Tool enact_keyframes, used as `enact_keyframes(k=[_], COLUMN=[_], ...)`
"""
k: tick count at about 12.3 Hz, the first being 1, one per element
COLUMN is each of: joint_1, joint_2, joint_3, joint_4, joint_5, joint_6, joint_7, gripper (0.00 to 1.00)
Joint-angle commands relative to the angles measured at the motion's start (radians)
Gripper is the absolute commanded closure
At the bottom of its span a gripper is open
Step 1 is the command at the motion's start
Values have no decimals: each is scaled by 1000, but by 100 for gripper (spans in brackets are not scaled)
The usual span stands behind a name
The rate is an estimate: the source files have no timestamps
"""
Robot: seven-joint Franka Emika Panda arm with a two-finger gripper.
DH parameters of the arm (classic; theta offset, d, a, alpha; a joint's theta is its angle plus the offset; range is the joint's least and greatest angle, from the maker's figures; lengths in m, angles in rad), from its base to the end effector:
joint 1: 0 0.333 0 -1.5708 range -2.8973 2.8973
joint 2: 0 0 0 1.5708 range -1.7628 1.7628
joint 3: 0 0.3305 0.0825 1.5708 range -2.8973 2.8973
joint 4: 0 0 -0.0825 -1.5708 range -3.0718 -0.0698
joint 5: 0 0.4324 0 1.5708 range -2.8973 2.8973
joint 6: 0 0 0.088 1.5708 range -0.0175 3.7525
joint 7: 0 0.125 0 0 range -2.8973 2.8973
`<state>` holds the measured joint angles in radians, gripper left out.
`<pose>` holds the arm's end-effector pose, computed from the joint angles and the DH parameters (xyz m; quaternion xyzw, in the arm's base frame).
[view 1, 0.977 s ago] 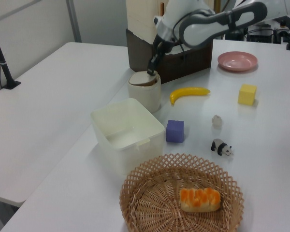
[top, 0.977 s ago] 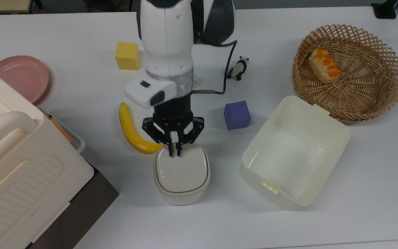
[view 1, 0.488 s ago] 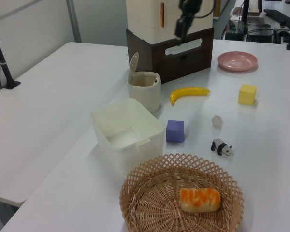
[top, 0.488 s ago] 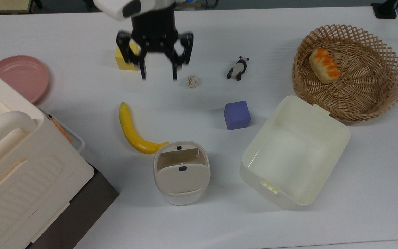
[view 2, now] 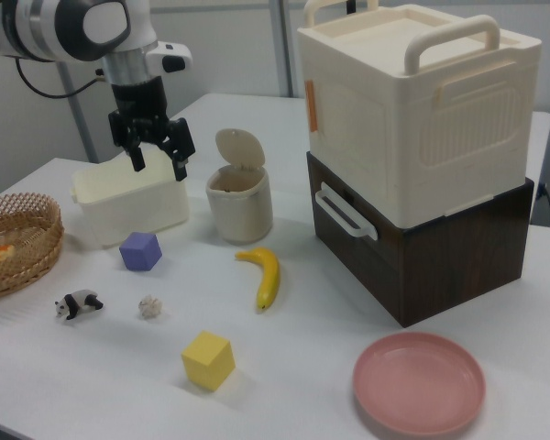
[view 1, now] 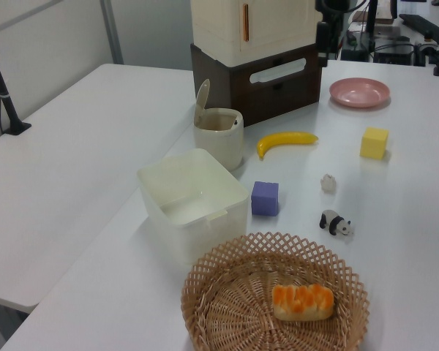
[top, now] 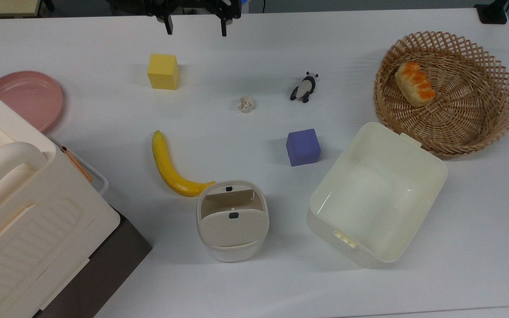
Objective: Open the trash can
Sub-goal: 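Raise the gripper away from the trash can, leaving the lid flipped up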
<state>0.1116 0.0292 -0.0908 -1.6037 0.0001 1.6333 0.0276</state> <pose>0.6167 0.0136 0.5916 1.0000 -0.0034 0.0003 0.0013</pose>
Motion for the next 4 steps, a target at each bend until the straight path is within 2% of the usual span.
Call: enact_keyframes(k=[1,4], joint_1=[5,5], joint_2=[-60,-58], joint_3=[-7,-7], joint_4=[-67,-64], joint_5=[-25,-26], joint_6=[-39,-53], joint_7=[-17,-17], gripper=[0,0])
